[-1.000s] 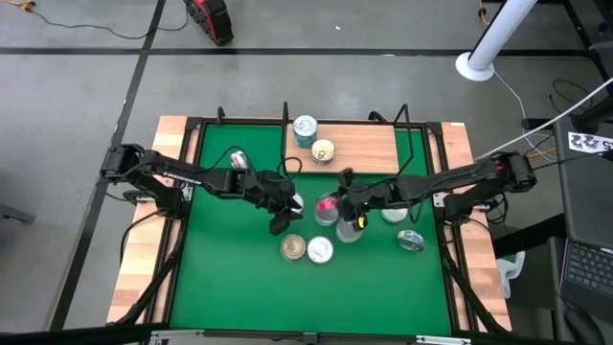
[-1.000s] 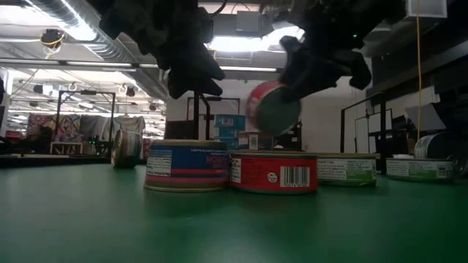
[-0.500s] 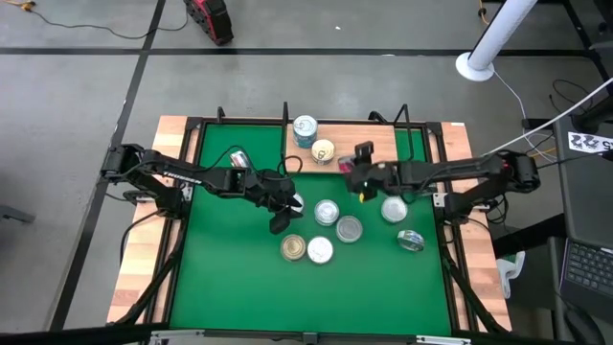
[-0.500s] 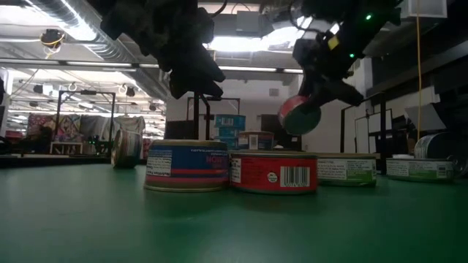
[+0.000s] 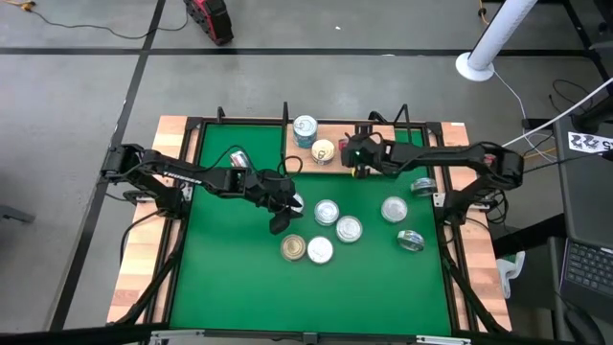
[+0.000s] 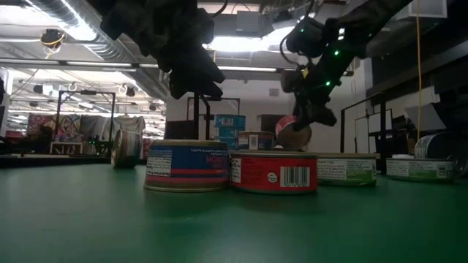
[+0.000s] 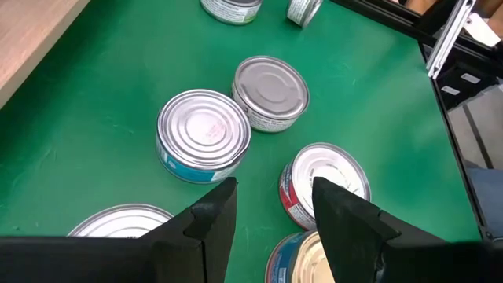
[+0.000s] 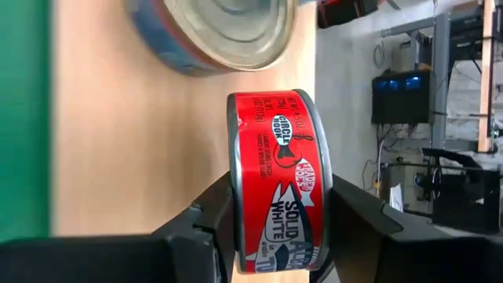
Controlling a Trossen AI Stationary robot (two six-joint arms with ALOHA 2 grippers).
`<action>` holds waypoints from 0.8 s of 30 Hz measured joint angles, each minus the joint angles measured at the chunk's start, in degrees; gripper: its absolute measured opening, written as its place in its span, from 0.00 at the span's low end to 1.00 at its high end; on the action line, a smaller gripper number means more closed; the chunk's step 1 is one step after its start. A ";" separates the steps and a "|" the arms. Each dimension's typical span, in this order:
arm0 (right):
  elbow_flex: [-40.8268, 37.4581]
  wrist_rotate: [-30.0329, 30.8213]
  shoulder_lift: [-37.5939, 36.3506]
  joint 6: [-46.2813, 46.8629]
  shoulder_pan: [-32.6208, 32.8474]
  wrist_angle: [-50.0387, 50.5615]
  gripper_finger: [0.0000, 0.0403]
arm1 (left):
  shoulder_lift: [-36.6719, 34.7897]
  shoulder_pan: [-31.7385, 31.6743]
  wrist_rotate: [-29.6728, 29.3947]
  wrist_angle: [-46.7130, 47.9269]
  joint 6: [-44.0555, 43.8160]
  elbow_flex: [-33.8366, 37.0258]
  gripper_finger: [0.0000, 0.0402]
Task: Stack canned seafood by type on shelf
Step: Put the red tuna can on the shelf
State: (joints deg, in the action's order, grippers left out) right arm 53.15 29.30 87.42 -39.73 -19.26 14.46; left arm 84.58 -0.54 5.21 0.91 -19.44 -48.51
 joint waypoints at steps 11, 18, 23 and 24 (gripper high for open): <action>0.31 -2.58 4.30 -2.82 -3.41 -5.60 0.38 | 0.00 0.00 -0.57 -0.05 1.40 0.00 0.40; 0.00 -3.90 4.62 -2.68 -3.30 -4.75 0.43 | 0.00 0.00 -0.57 -0.06 1.42 -0.01 0.40; -0.02 -4.03 4.67 -2.64 -3.28 -4.50 0.47 | 0.00 0.00 -0.57 -0.07 1.36 0.00 0.40; -0.02 -4.02 4.67 -2.62 -3.28 -4.50 0.48 | 0.00 0.00 -0.57 -0.09 1.36 0.00 0.40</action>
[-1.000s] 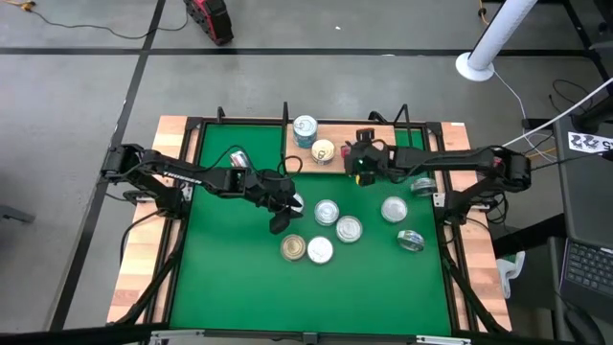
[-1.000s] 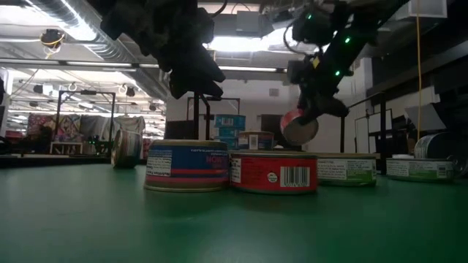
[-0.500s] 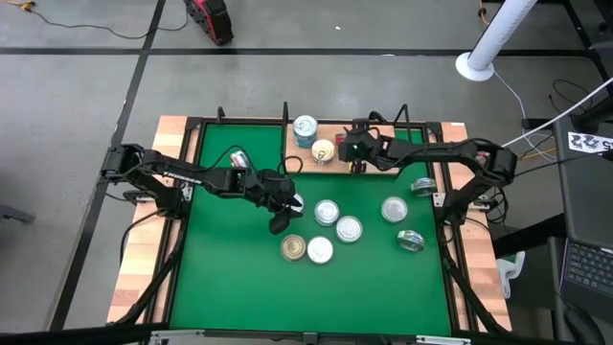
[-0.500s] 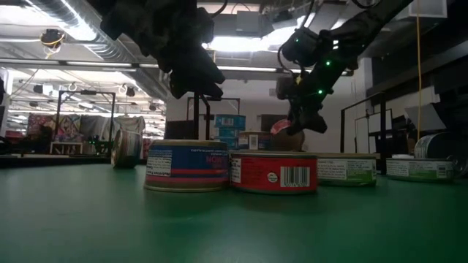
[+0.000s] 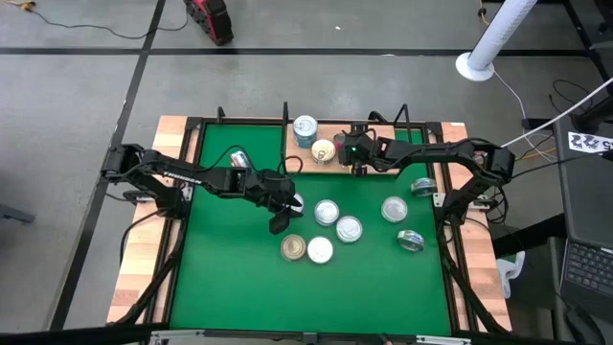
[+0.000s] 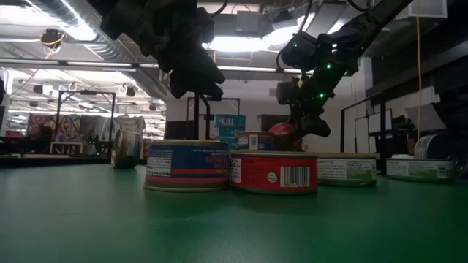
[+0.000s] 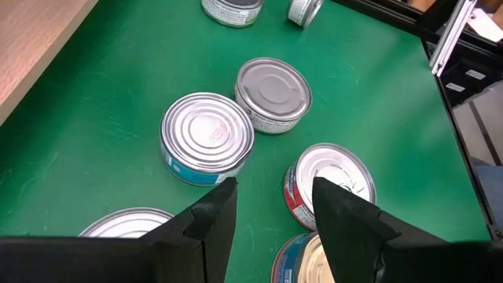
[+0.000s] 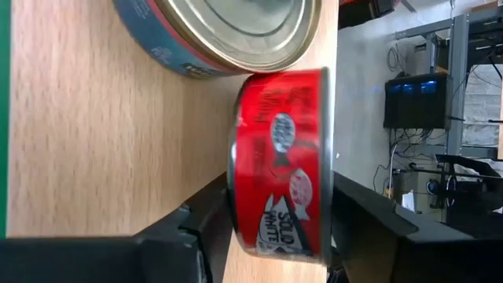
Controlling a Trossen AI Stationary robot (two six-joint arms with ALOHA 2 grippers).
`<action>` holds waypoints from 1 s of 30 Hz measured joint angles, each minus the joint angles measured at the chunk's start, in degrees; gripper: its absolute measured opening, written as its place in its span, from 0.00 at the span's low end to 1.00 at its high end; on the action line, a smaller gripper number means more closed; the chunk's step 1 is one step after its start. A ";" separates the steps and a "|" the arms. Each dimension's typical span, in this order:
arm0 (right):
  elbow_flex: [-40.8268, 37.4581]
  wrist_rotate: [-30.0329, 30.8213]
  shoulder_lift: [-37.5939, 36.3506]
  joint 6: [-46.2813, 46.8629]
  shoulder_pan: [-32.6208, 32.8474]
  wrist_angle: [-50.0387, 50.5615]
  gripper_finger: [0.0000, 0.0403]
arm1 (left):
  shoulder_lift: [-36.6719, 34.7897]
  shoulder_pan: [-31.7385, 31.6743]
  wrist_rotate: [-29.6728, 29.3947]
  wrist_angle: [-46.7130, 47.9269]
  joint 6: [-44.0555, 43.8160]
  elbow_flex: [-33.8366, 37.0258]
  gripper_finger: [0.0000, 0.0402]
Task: Stack canned seafood by type on shelf
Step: Put the red tuna can on the shelf, then stack the red tuna can on top of the red tuna can on the shelf
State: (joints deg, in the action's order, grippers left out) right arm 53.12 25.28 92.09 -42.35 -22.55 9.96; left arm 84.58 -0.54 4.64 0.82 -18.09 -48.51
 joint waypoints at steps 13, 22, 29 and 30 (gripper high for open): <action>0.00 1.77 0.00 0.01 0.00 -0.35 0.64 | 0.00 0.00 0.00 0.00 -0.17 0.00 0.40; 0.00 3.47 -0.09 0.01 0.00 -0.53 0.66 | 0.00 0.07 0.00 0.00 -0.17 0.00 0.40; 0.02 4.16 -0.11 0.11 0.00 -0.03 0.66 | 0.00 0.17 0.00 0.00 -0.17 0.00 0.40; 0.02 5.11 -0.11 0.38 0.02 0.42 0.66 | 0.00 0.33 0.00 0.00 -0.14 0.00 0.40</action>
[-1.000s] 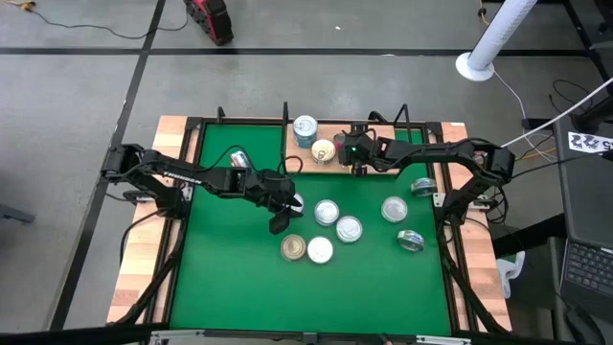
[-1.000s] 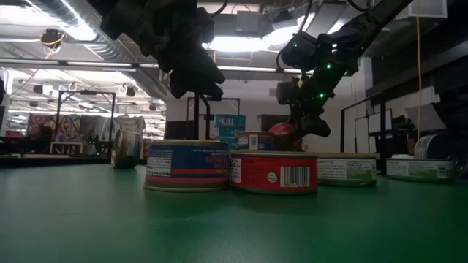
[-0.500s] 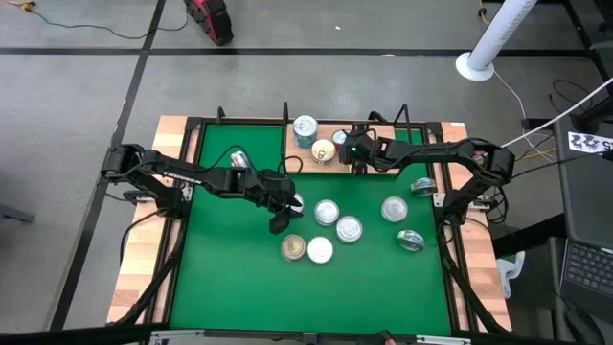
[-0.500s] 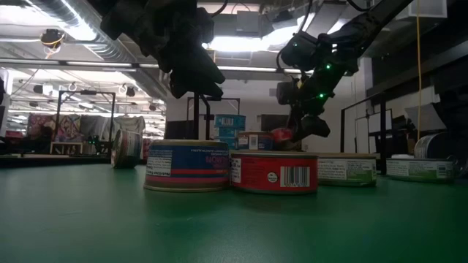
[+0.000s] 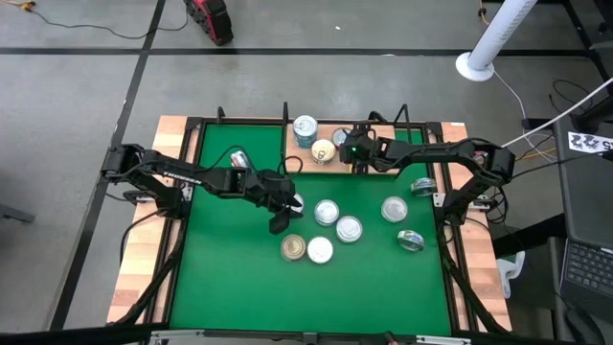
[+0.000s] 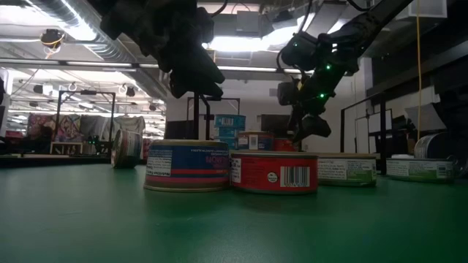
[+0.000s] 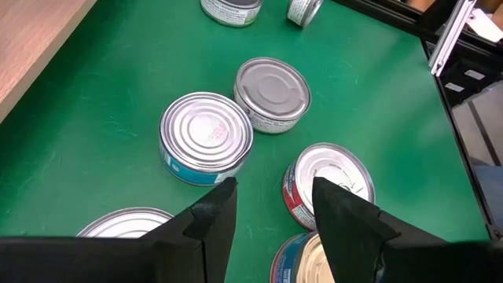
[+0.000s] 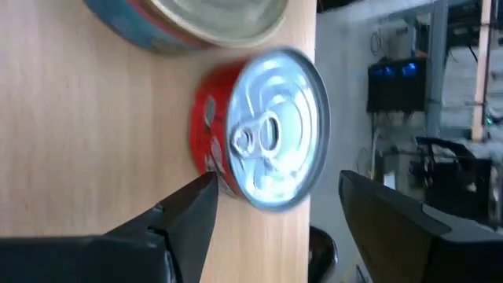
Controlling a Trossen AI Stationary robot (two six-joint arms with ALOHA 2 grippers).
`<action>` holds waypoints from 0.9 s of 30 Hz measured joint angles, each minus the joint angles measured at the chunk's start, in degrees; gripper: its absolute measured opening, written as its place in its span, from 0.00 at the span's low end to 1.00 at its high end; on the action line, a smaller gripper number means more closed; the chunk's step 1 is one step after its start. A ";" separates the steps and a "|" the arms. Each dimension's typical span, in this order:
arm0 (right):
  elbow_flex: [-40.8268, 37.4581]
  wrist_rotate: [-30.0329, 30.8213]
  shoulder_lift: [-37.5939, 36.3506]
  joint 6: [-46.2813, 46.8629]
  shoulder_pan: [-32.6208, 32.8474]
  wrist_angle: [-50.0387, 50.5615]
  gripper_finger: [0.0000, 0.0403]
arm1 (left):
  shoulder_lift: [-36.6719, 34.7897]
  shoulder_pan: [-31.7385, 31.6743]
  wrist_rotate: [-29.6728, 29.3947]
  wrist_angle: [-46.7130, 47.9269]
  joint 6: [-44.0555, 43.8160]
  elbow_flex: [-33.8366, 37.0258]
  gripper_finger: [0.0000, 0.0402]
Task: Stack canned seafood by type on shelf
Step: Stack the red tuna can on top of the red tuna can on the shelf
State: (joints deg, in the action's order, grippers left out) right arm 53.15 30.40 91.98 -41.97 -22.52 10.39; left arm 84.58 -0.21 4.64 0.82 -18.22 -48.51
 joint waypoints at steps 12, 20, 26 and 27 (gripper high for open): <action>0.04 -4.50 -2.15 15.39 0.07 12.52 0.66 | 0.00 9.60 -7.18 6.34 14.27 0.00 0.40; 0.11 -20.99 -2.58 22.92 0.09 16.89 0.66 | 0.70 12.26 -20.14 9.84 17.16 1.50 0.40; 0.11 -21.45 -2.64 22.88 3.33 16.01 0.66 | 4.16 11.80 -21.12 10.72 18.47 3.04 0.40; 0.09 -21.39 -2.64 22.86 4.18 16.03 0.66 | 4.98 11.80 -21.72 10.42 18.96 3.04 0.40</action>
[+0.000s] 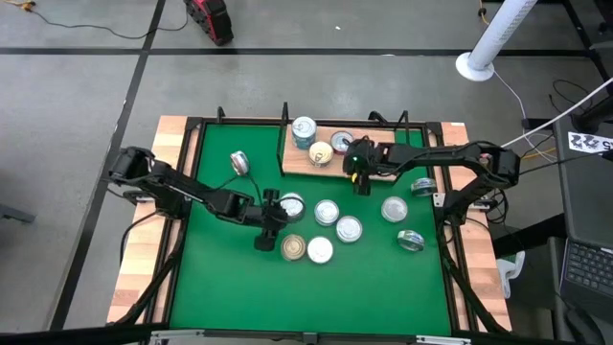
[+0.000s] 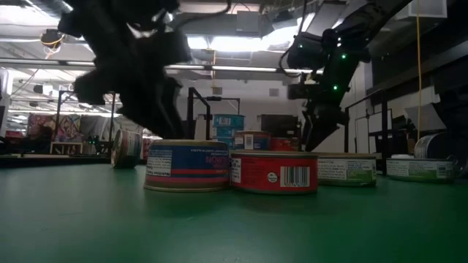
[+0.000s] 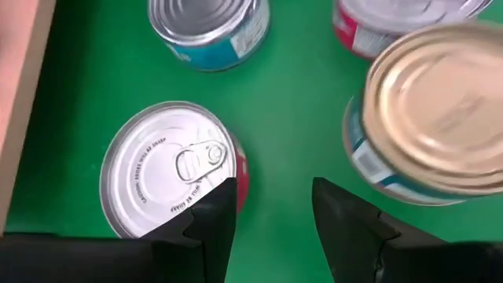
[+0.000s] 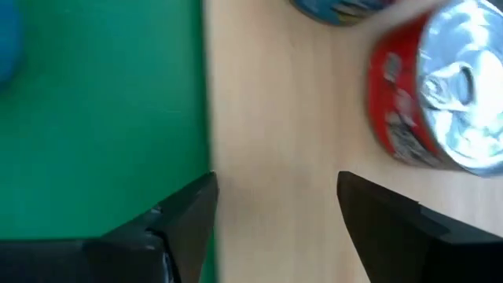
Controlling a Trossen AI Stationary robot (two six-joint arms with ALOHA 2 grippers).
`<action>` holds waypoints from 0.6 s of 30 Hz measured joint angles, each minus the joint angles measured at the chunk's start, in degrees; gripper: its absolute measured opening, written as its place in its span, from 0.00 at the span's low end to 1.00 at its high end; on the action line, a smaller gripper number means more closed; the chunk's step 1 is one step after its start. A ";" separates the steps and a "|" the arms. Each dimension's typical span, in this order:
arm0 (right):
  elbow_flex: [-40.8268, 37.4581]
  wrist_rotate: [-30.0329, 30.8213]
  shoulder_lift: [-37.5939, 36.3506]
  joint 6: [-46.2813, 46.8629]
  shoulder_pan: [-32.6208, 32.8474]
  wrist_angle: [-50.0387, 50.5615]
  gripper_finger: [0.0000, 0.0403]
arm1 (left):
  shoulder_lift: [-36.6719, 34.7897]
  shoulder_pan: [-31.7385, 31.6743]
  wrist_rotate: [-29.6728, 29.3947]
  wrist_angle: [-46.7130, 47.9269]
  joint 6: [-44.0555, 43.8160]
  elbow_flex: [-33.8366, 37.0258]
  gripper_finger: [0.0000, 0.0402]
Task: Stack canned seafood by type on shelf
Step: Stack the red tuna can on top of the red tuna can on the shelf
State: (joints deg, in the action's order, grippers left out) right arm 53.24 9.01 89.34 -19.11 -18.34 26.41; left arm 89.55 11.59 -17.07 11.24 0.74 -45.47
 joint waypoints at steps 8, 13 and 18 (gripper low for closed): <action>0.00 4.45 0.00 -0.20 5.40 -0.50 0.66 | 5.47 -0.93 -3.78 -3.65 2.53 0.00 0.40; 0.00 9.23 0.00 -0.21 7.33 -0.57 0.66 | 6.59 -1.82 -4.35 -4.64 2.65 -0.07 0.40; 0.00 9.29 0.00 0.10 10.42 -0.59 0.66 | 6.61 -1.94 -6.05 -4.34 4.98 -0.07 0.34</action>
State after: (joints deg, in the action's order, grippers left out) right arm 53.23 18.30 89.34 -19.01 -7.92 25.82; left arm 96.16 9.65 -23.12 6.91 5.72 -45.54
